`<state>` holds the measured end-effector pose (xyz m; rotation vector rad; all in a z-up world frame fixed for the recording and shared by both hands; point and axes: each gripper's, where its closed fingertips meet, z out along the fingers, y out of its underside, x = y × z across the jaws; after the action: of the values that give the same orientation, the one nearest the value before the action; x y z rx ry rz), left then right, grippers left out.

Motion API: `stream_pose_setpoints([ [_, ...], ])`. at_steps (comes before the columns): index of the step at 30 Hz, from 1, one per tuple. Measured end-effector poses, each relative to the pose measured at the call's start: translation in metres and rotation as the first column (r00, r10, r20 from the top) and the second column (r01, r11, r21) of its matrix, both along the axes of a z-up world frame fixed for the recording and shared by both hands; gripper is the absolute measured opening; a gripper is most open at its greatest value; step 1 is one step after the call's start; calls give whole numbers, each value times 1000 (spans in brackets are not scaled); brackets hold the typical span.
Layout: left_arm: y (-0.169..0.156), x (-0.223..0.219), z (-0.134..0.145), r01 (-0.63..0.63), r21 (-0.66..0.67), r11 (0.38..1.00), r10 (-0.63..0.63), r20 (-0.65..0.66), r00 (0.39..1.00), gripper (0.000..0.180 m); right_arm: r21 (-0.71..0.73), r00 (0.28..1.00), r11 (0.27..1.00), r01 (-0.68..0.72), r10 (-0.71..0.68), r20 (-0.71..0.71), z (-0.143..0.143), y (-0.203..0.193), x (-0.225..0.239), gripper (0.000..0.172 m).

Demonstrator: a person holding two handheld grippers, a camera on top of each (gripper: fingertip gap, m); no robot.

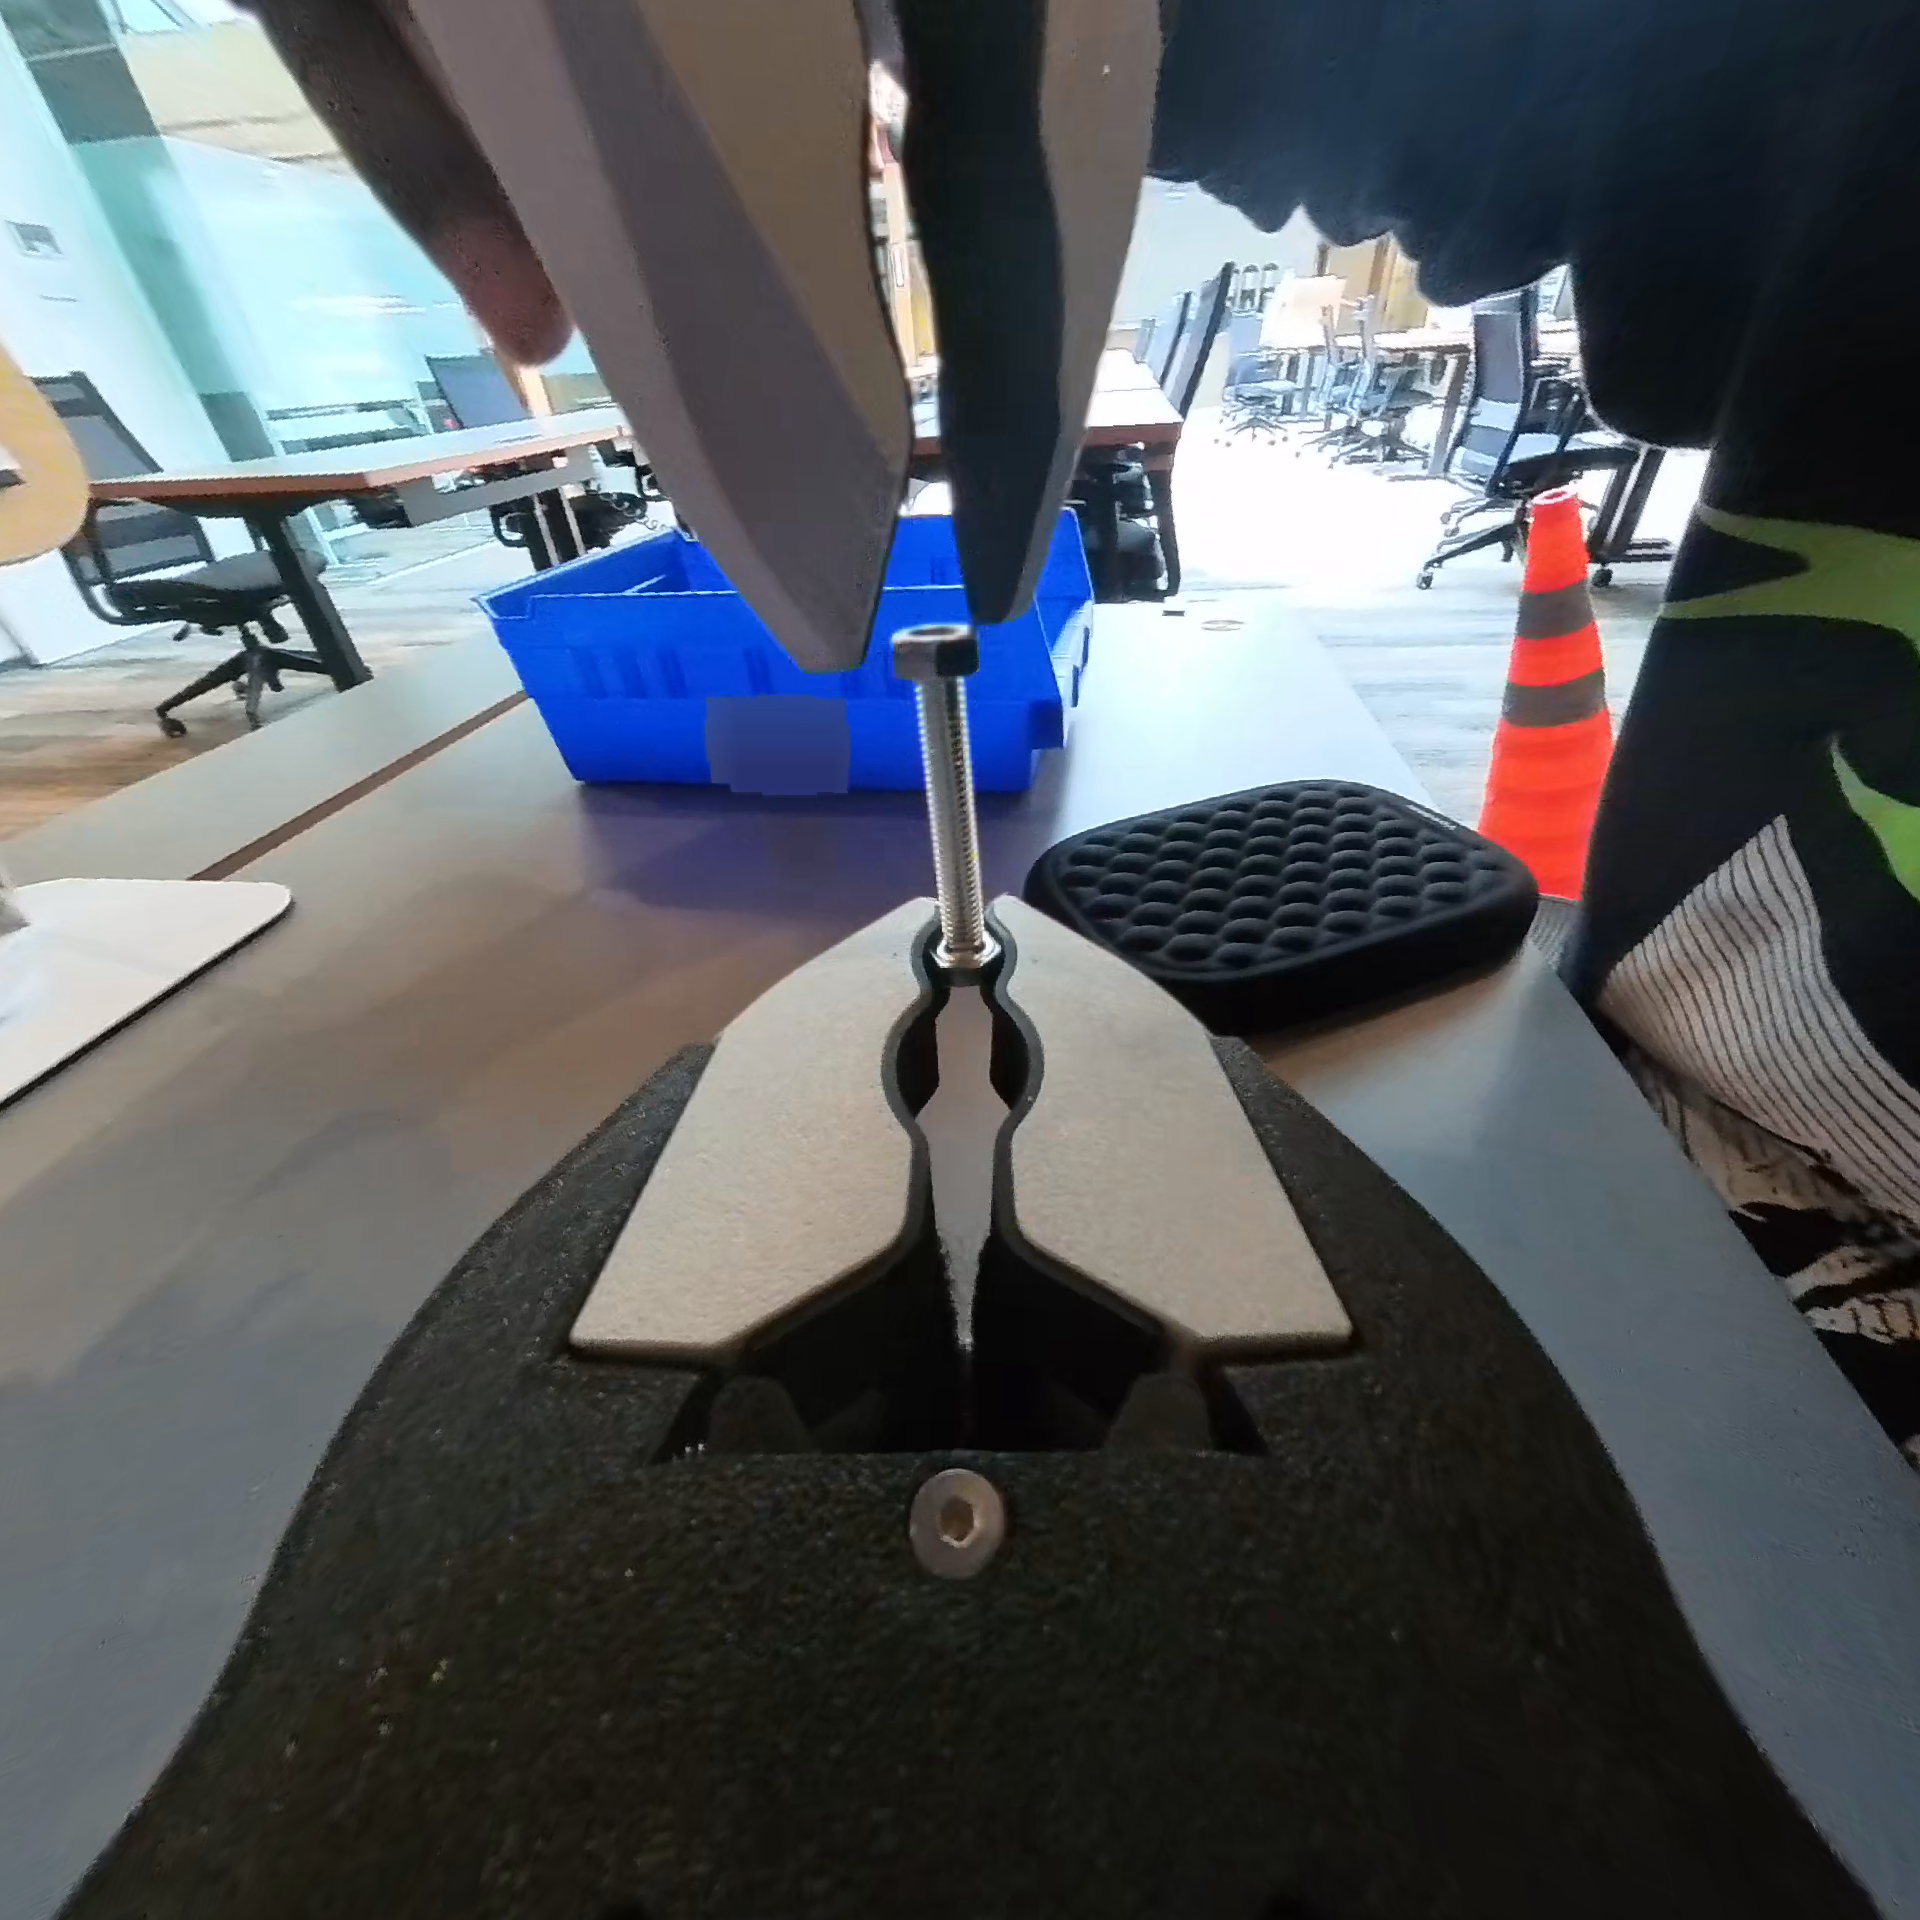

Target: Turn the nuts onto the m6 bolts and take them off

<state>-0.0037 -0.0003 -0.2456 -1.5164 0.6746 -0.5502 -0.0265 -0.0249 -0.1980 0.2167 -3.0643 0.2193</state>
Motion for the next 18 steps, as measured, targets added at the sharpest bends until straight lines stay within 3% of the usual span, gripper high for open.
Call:
stream_pose_setpoints([
  [6, 2, -1, -2, -13, -8, 1000, 13, -3, 1000, 4, -3, 999, 999, 32, -32, -13, -2, 0, -1, 9],
  [11, 11, -12, -2, -131, 11, 991, 131, -37, 991, 4, 3, 975, 976, 218, -217, -36, -2, 8, -5, 9],
  [18, 21, -27, -5, -295, 58, 954, 300, -121, 946, 4, 13, 816, 817, 576, -574, -64, -5, 16, -11, 10],
])
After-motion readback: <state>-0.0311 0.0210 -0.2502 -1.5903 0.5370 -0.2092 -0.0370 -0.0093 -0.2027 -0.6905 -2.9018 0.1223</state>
